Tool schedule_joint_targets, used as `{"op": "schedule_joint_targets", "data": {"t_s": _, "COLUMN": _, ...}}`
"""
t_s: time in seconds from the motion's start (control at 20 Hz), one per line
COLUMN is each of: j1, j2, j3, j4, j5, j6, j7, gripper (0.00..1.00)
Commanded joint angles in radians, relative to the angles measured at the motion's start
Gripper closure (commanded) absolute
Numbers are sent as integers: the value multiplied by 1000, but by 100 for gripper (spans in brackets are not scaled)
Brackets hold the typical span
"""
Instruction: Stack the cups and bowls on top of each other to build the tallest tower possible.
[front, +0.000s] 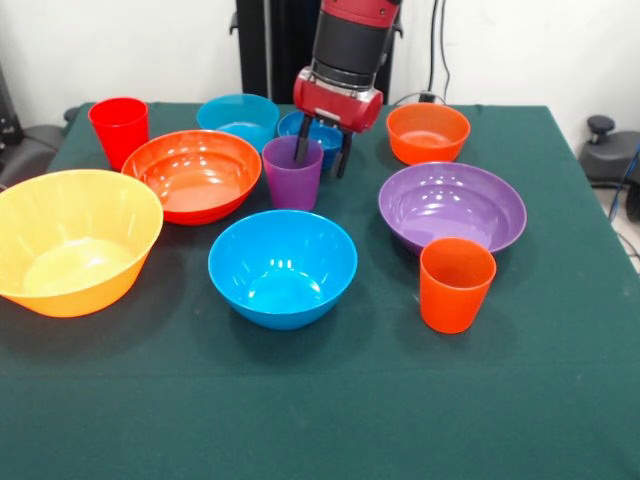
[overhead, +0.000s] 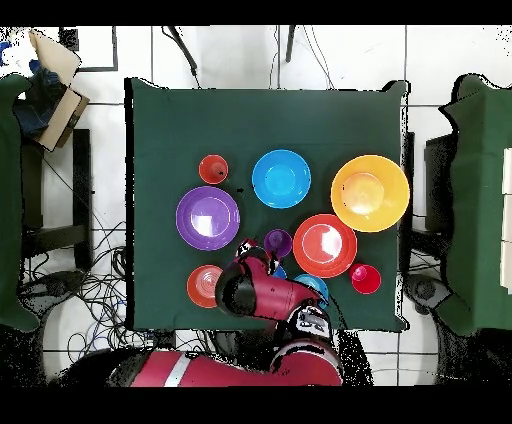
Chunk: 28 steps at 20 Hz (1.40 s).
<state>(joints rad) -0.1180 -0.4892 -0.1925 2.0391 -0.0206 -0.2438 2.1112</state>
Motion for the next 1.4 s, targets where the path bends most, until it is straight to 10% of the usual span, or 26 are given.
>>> {"op": "schedule_joint_targets", "data": {"t_s": 0.05, "j1": -11, "j2": 51, "j3": 92, "j4": -3, "j5": -22, "j6": -74, "j7": 168, "gripper": 0}}
{"op": "schedule_joint_targets", "data": {"t_s": 1.4, "j1": -226, "j2": 0, "j3": 292, "j4": 48, "j5": -124, "j6": 68, "j7": 117, "gripper": 0}}
